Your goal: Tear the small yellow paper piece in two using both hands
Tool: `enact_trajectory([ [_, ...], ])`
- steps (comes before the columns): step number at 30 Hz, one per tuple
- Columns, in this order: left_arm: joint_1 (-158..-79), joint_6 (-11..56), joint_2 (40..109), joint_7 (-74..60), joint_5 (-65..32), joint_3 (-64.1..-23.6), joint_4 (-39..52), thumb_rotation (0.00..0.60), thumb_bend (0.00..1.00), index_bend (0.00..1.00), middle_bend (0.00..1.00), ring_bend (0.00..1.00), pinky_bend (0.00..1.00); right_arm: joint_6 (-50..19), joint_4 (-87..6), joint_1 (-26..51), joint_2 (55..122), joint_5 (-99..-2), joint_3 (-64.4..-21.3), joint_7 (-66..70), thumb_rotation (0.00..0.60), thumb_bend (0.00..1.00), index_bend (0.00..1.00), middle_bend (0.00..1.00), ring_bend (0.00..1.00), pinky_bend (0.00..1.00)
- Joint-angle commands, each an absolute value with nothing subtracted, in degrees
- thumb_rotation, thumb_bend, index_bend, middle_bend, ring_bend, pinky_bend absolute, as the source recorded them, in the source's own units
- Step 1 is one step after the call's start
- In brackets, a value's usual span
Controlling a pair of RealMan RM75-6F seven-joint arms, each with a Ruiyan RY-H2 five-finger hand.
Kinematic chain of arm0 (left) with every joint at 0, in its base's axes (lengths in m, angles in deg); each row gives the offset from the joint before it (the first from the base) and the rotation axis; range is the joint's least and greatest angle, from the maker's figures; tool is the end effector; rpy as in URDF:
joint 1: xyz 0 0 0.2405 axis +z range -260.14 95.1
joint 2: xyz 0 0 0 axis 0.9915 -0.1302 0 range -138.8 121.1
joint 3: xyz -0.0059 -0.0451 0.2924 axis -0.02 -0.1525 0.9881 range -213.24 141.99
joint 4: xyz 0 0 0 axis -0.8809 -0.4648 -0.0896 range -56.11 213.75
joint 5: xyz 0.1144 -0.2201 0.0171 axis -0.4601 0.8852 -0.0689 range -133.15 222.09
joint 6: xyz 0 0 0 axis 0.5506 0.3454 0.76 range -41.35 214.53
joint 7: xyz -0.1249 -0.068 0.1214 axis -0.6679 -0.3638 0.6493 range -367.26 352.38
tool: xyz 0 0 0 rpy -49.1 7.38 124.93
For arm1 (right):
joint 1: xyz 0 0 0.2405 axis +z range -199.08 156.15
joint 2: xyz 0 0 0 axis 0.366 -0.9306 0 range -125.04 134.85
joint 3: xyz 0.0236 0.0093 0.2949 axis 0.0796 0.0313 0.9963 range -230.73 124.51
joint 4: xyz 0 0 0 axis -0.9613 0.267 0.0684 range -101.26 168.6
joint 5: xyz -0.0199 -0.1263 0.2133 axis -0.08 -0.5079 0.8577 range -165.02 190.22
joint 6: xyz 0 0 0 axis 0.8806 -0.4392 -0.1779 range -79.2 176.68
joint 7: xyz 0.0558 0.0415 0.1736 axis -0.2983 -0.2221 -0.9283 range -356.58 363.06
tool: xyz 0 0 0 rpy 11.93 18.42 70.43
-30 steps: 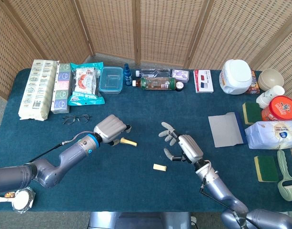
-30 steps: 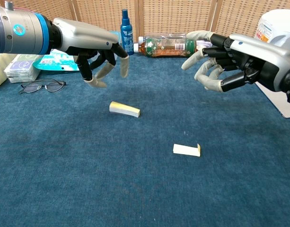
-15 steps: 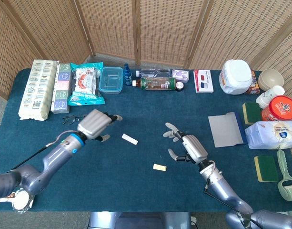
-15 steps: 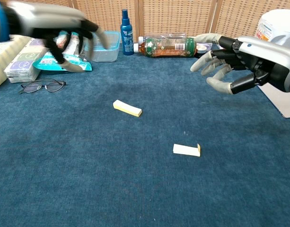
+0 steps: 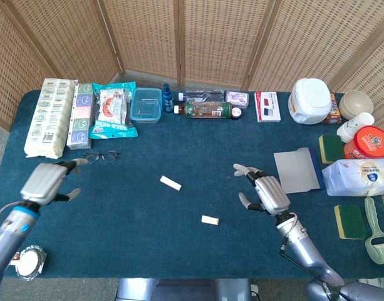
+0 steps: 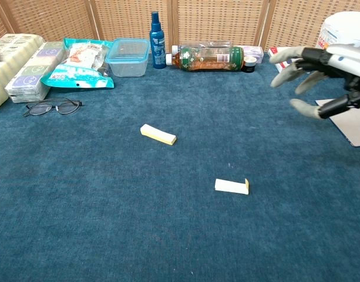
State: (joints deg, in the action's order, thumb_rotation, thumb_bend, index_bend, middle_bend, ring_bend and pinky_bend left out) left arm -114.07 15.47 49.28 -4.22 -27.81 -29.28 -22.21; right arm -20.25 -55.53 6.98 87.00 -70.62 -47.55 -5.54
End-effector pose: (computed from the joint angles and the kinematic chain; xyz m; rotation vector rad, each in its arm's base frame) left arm -0.2887 0.3332 0.1128 -1.6842 -0.9657 -0.8195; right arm -0.2188 -0.3495 -0.0096 1.6635 -1.1872 1.3011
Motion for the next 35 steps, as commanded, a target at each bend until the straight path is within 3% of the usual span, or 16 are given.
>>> enact_trajectory([
  [1, -105.81, 7.22, 48.19, -7.7, -31.86, -26.09, -20.48, 0.6, 0.25, 0.22, 0.4, 0.4, 0.52, -24.06, -57.79, 4.08, 85.42, -70.07, -48.69, 4.54, 0.6, 0.47, 0.15, 0.31, 0.19, 0.28],
  [7, -95.3, -5.1, 51.63, -8.43, -35.71, -25.23, -16.14, 0.6, 0.25, 0.22, 0.4, 0.4, 0.52, -27.99, -60.28, 0.55, 84.11, -69.26, -49.8, 11.91, 0.6, 0.47, 0.2, 0.29, 0.18, 0.27],
  [11, -90.34, -9.62, 54.2, -9.61, -37.38, -25.04, -13.96, 0.6, 0.24, 0.23, 0.4, 0.4, 0.52, -30.41, -61.31, -1.75, 83.47, -68.38, -50.22, 15.62, 0.6, 0.47, 0.21, 0.29, 0.18, 0.26],
  [20, -85.55, -10.77, 55.65, -10.14, -39.49, -25.09, -13.5, 0.6, 0.24, 0.24, 0.4, 0.4, 0.52, -34.82, -64.62, -5.91, 81.27, -68.9, -51.21, 19.09, 0.6, 0.47, 0.21, 0.29, 0.18, 0.25],
  [35, -85.5, -7.31, 56.62, -9.59, -42.15, -28.31, -15.09, 0.6, 0.24, 0.24, 0.4, 0.4, 0.51, -35.51, -64.59, -8.57, 79.86, -69.1, -50.88, 17.49, 0.6, 0.47, 0.23, 0.29, 0.17, 0.25],
])
